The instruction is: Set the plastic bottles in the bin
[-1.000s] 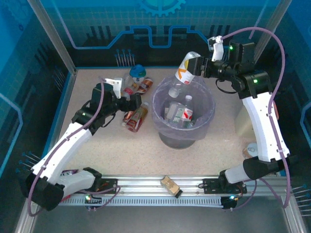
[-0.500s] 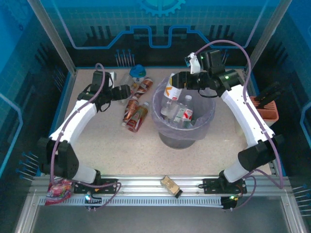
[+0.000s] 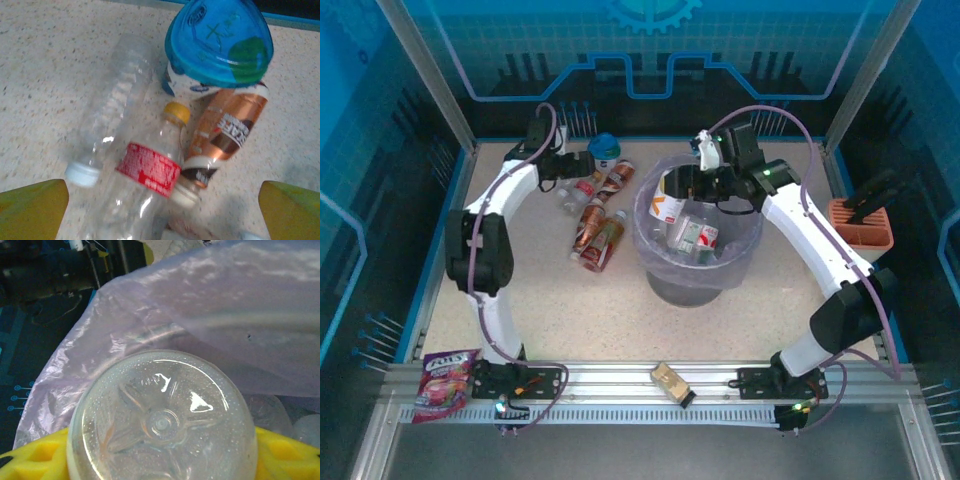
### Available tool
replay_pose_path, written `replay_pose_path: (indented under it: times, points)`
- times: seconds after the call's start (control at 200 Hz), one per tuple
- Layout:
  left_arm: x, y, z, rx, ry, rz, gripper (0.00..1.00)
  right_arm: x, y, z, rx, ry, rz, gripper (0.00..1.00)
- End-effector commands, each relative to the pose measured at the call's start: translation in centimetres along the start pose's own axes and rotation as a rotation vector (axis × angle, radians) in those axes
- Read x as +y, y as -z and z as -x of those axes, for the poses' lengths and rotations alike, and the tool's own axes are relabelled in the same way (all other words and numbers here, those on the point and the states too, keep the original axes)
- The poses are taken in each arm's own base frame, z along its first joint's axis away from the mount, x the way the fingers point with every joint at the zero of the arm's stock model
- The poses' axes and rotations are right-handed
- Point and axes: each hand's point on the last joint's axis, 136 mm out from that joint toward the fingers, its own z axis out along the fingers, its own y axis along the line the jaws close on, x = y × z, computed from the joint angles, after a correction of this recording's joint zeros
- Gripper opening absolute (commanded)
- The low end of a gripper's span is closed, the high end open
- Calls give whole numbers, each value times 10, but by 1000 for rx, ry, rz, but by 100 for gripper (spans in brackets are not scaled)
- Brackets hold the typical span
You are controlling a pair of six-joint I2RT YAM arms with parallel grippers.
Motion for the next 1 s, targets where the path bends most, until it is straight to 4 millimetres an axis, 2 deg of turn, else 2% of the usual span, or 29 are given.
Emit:
replay_pose_path:
  times: [0.0,0.125,0.275,0.41,0.585,0.866,0.996]
  points:
    - [6,-14,8,21,-17,-6,99,-8,2,-22,49,-29,-36,59]
    - [13,-34,11,42,-23,10,99,-2,7,-23,47,-11,-19,76]
    - [20,-51,13,59,-27,18,99,7,35,-12,-2,76,-62,100]
    - [27,-65,12,74,-34,33,99,16,64,-6,-55,132,-74,100]
    - [40,-82,7,105,-8,51,95,13,92,-4,-115,122,-78,100]
    - [50,-104,-14,180,3,68,89,5,123,-6,-164,106,-104,100]
    - [56,-111,-22,204,7,91,80,3,129,-9,-169,103,-116,100]
